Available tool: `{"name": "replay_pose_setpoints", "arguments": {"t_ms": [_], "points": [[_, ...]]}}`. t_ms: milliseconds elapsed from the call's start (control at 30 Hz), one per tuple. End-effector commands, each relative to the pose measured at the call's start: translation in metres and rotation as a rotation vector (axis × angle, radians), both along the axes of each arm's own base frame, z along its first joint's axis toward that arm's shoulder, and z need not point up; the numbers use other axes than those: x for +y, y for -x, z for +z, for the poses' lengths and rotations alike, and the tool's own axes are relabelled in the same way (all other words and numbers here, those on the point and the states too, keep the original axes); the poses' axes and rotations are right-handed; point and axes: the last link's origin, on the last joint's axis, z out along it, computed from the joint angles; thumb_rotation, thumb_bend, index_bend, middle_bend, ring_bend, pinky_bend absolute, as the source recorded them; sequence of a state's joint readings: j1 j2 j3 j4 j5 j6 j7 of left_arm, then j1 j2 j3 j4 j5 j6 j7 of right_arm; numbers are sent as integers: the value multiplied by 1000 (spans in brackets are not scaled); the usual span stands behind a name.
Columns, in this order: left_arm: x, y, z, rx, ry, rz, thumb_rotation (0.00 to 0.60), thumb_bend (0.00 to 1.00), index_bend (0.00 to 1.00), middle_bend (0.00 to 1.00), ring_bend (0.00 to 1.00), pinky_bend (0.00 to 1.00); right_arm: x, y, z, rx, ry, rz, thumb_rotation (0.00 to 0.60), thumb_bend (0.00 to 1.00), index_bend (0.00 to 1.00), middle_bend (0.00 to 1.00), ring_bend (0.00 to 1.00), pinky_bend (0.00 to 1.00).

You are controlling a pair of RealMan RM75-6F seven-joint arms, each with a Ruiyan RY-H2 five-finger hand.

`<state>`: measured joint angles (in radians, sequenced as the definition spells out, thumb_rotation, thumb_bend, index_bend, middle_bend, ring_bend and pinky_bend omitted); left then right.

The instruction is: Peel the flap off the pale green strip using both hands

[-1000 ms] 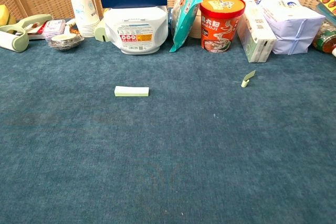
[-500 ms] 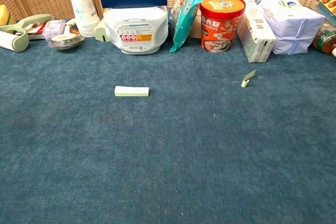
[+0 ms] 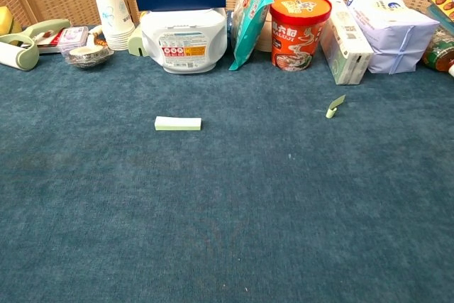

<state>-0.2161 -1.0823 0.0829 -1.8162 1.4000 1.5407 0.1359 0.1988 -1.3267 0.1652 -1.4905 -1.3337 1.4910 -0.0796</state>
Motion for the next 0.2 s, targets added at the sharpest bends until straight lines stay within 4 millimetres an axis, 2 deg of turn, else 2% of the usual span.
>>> {"name": "replay_pose_setpoints", "arguments": {"t_ms": [33,200], "points": [[0,0,0,2,3,-3,124,309,212,335,308,359,0,0,-1,0,-3,2,385,282,0,153,0,100],[0,1,1,-2,-1,-1,124,308,212,334,306,358,1,0,0,-1,2,1,385,282,0,153,0,100]]}}
